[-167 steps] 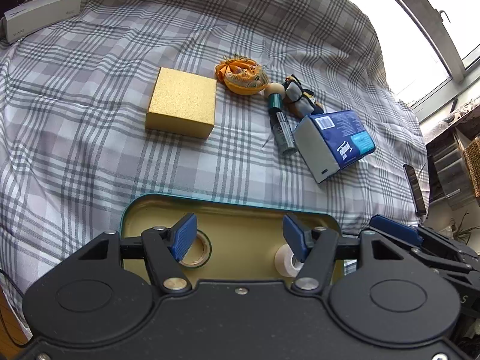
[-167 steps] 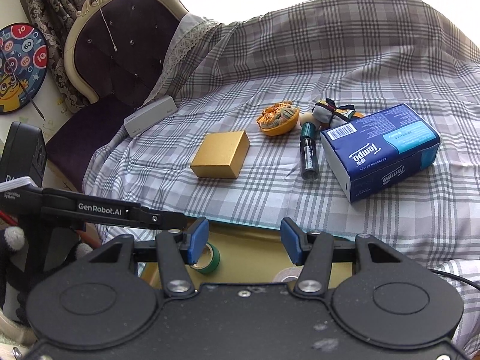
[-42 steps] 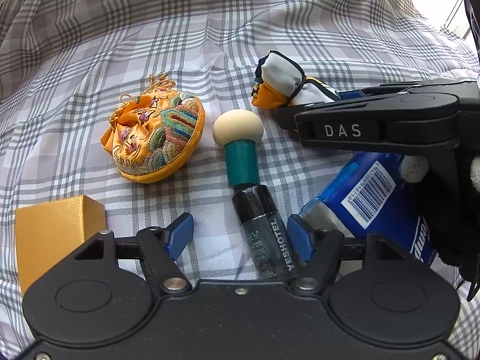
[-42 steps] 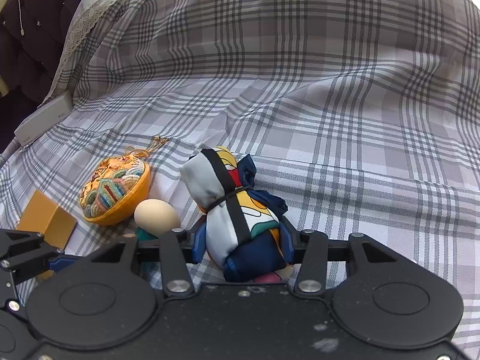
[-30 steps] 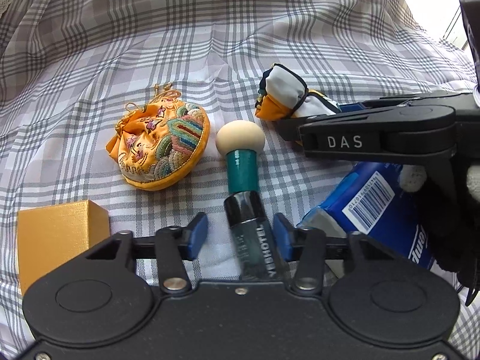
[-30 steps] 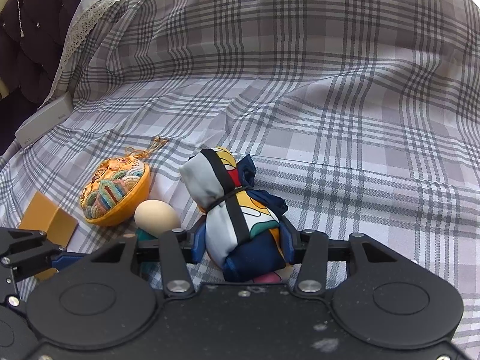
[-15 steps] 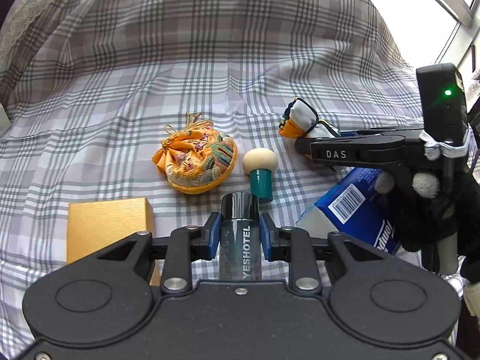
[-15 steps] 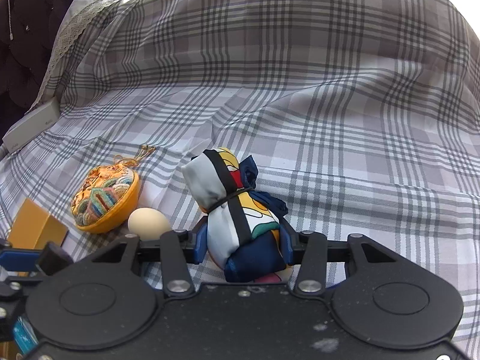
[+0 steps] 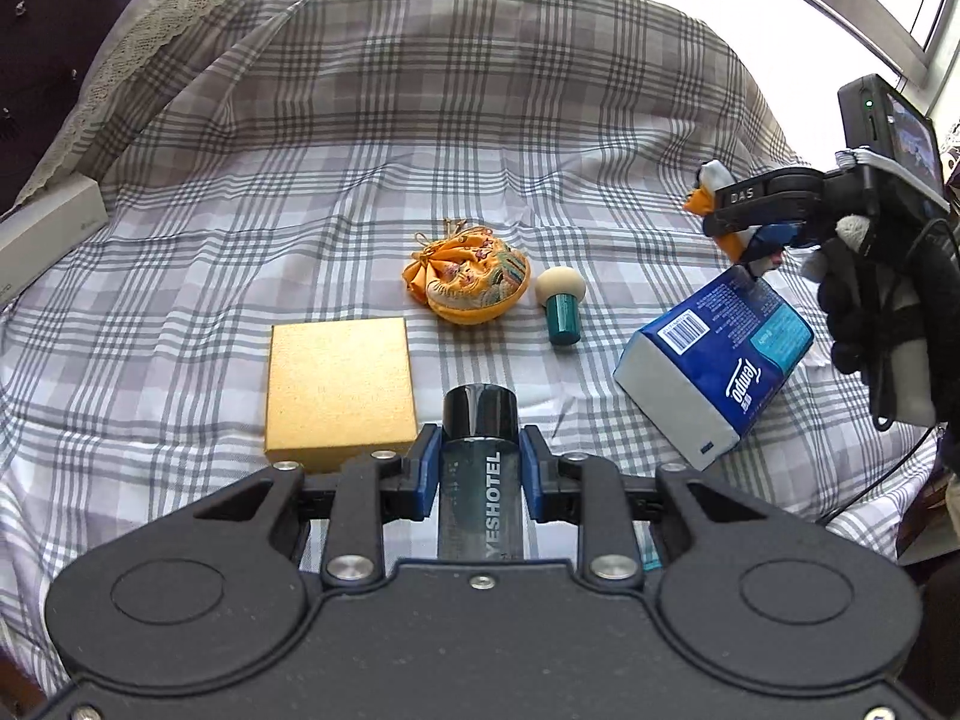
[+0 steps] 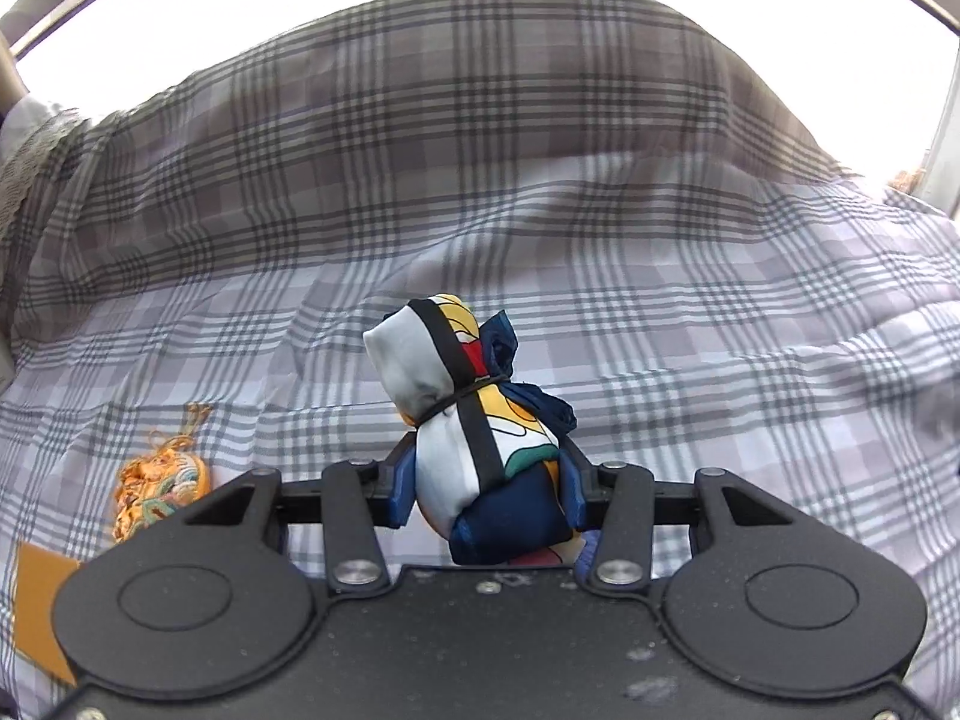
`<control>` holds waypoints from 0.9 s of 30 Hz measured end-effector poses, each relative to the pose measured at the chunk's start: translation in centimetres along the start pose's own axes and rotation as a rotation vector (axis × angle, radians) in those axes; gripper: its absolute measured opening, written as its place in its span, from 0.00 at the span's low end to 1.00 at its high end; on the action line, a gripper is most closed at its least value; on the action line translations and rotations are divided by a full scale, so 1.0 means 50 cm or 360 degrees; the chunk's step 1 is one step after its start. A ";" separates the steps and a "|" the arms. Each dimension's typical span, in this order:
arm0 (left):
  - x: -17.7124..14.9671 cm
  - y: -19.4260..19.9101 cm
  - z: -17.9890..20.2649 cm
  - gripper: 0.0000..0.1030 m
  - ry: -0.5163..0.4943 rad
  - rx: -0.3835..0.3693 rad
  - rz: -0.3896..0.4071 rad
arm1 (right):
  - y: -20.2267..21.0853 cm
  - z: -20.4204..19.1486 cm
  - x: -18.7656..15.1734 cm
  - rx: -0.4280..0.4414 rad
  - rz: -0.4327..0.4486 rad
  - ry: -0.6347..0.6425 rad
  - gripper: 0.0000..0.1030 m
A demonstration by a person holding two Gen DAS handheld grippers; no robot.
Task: Organize soft objects
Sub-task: 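Carry bottle and doll to the tin tray while the right tool releases the doll inside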
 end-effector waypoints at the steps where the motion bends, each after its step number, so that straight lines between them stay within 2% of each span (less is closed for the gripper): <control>1: -0.008 0.004 -0.003 0.26 0.0002 -0.0002 0.0002 | 0.012 0.011 -0.002 -0.0020 0.0004 -0.0027 0.43; 6: -0.046 0.017 -0.015 0.26 0.0010 -0.0007 -0.0007 | 0.096 0.068 -0.048 -0.0145 0.0068 -0.0065 0.43; 8: -0.060 0.018 -0.018 0.26 0.0006 -0.0002 -0.0013 | 0.132 0.082 -0.082 -0.0142 0.0085 -0.0060 0.43; 14: -0.099 0.025 -0.021 0.26 0.0006 0.0004 -0.0020 | 0.225 0.096 -0.209 -0.0047 0.0088 -0.0037 0.43; 18: -0.129 0.030 -0.021 0.26 0.0019 0.0001 -0.0039 | 0.273 0.086 -0.314 0.0092 0.0028 -0.0054 0.43; 23: -0.171 0.031 -0.022 0.26 0.0041 0.0005 -0.0077 | 0.310 0.059 -0.424 0.0240 -0.0051 -0.0064 0.43; 27: -0.198 0.029 -0.021 0.26 0.0053 0.0006 -0.0111 | 0.325 0.023 -0.485 0.0292 -0.0095 -0.0031 0.43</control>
Point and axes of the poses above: each gripper's, at about its wrist camera, not at the fingertips, and y roughly against the way its jaws point, z to its right, x to its top, the point moved 8 cm from there along -y, roughly the way its jaws point, and after that the axes turned 11 degrees about -z, right-handed, at the moved point
